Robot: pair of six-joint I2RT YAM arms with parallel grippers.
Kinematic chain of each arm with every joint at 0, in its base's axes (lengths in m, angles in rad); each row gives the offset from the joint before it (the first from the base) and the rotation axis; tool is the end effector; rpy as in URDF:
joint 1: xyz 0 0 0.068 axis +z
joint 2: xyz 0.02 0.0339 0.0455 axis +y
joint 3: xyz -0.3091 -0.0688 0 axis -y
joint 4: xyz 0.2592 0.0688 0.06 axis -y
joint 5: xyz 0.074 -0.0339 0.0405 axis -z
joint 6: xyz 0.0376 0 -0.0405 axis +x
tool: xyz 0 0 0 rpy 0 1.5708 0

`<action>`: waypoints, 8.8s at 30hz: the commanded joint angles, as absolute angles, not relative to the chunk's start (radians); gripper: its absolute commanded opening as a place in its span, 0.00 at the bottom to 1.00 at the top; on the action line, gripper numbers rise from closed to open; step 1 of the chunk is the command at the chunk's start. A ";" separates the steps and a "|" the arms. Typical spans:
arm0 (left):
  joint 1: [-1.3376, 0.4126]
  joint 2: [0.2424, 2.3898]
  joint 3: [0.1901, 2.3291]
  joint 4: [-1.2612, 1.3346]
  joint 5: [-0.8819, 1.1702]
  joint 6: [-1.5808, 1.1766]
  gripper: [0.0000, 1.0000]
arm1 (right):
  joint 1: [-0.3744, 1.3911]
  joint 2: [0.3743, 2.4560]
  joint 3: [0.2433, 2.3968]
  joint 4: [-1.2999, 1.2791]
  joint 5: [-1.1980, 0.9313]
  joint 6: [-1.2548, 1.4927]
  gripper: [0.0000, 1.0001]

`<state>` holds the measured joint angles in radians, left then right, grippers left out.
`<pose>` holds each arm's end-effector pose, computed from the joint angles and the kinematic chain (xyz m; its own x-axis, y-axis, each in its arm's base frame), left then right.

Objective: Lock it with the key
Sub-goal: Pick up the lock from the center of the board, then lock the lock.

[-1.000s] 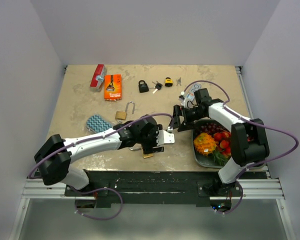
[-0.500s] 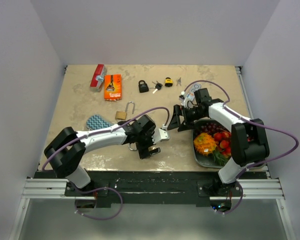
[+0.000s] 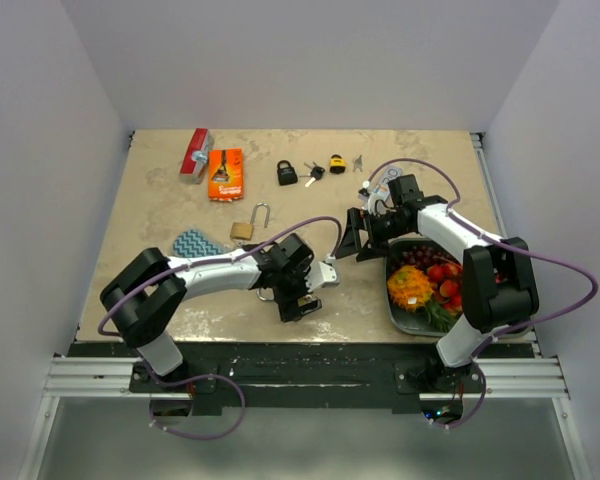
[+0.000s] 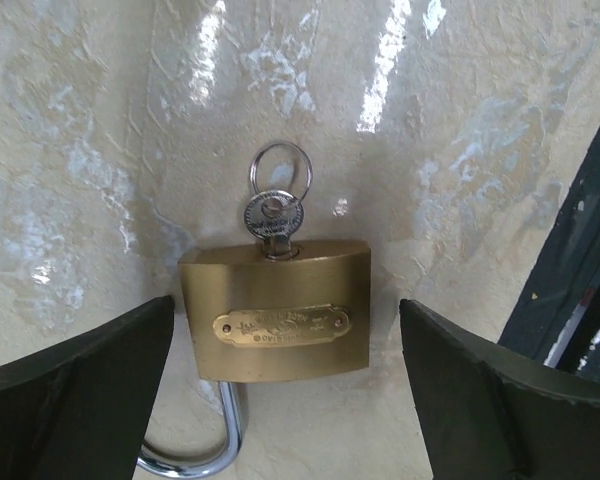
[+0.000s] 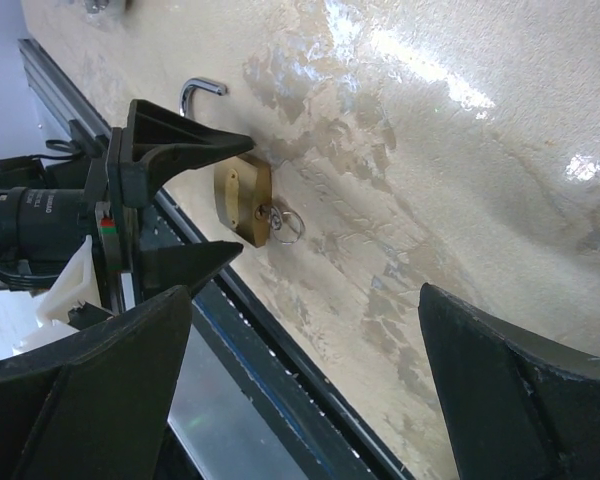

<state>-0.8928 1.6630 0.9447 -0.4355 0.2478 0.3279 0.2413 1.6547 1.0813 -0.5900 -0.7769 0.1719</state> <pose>0.1984 -0.2611 0.1949 -0.2797 0.8451 -0.4557 0.9585 0.2731 -0.0819 0.3201 0.1059 0.2387 -0.9537 -0.1091 -0.2803 -0.2811 0.6544 0.7020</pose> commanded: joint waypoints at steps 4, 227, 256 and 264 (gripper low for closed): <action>-0.908 1.714 0.894 -0.388 0.144 0.267 0.94 | 0.238 1.657 1.115 -0.589 -0.772 0.175 0.99; -0.620 1.255 1.124 0.460 1.048 -0.373 0.00 | 0.692 1.327 1.103 -0.114 -1.118 0.104 0.00; -0.466 1.100 0.914 -0.118 1.109 0.054 0.00 | 0.471 1.442 1.508 -0.919 -1.126 -0.377 0.62; -0.460 1.111 0.910 -0.173 1.117 0.121 0.00 | 0.465 1.436 1.508 -0.937 -1.091 -0.397 0.61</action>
